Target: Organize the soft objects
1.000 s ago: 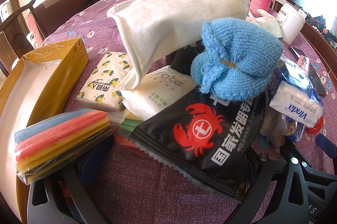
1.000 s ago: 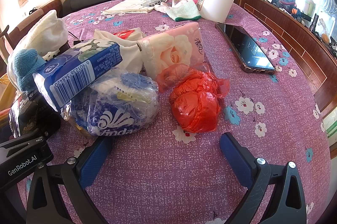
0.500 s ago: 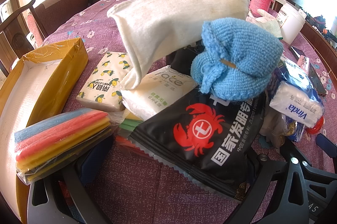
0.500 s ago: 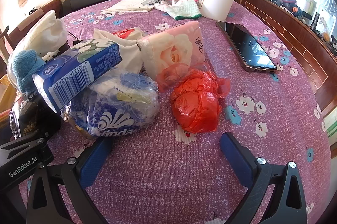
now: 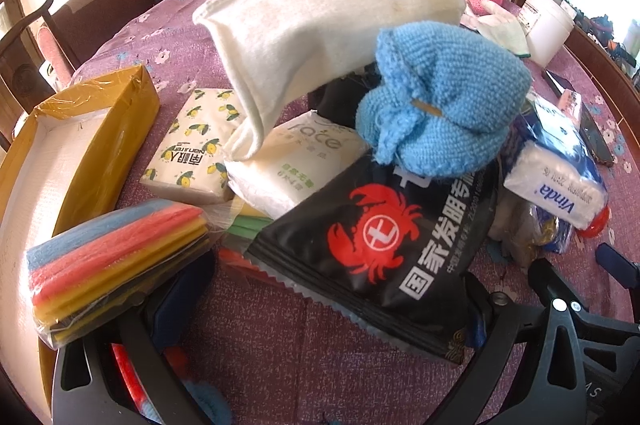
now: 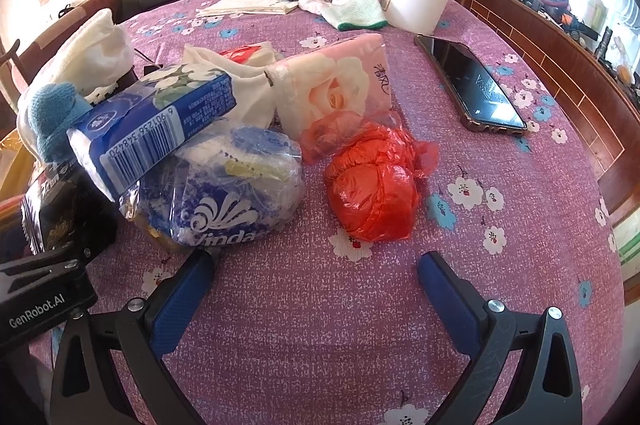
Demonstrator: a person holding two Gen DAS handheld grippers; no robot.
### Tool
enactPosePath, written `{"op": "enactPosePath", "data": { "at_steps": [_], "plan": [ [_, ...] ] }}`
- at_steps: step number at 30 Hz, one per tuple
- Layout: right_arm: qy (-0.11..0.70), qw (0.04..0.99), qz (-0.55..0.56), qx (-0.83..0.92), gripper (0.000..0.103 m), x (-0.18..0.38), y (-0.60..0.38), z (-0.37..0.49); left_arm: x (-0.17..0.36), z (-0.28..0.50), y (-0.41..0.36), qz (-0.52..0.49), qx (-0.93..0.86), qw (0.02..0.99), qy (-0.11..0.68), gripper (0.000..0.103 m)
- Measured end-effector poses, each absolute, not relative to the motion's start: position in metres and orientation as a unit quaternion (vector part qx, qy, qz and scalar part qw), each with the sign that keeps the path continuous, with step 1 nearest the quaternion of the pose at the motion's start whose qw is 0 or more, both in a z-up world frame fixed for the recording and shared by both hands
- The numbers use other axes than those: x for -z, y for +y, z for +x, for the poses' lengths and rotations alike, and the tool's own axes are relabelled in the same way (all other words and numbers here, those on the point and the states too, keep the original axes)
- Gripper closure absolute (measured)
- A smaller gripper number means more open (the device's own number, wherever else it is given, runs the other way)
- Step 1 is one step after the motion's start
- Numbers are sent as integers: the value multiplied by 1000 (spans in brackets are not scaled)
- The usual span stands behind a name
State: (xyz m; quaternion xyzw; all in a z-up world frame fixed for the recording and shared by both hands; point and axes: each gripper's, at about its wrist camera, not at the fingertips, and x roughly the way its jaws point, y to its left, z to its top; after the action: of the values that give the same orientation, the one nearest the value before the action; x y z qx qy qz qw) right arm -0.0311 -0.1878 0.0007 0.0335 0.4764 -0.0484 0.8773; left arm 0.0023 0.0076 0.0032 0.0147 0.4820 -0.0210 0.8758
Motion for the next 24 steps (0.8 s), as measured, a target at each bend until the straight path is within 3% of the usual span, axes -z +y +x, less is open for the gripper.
{"op": "enactPosePath", "data": {
  "at_steps": [10, 11, 12, 18, 24],
  "plan": [
    [460, 885, 70, 7, 1, -5, -196, -40, -6, -14, 2, 6, 30, 879, 476, 0],
    [460, 885, 77, 3, 4, -7, -199, -42, -8, -18, 2, 1, 36, 879, 476, 0],
    [457, 885, 88, 3, 9, -11, -204, -46, -15, -25, 4, -12, 48, 881, 470, 0],
    [405, 908, 108, 14, 9, -48, -230, -81, -68, -69, 11, -9, 86, 912, 402, 0],
    [377, 922, 90, 25, 9, -60, -228, -105, -95, -95, 57, -46, 102, 916, 384, 0]
  ]
}}
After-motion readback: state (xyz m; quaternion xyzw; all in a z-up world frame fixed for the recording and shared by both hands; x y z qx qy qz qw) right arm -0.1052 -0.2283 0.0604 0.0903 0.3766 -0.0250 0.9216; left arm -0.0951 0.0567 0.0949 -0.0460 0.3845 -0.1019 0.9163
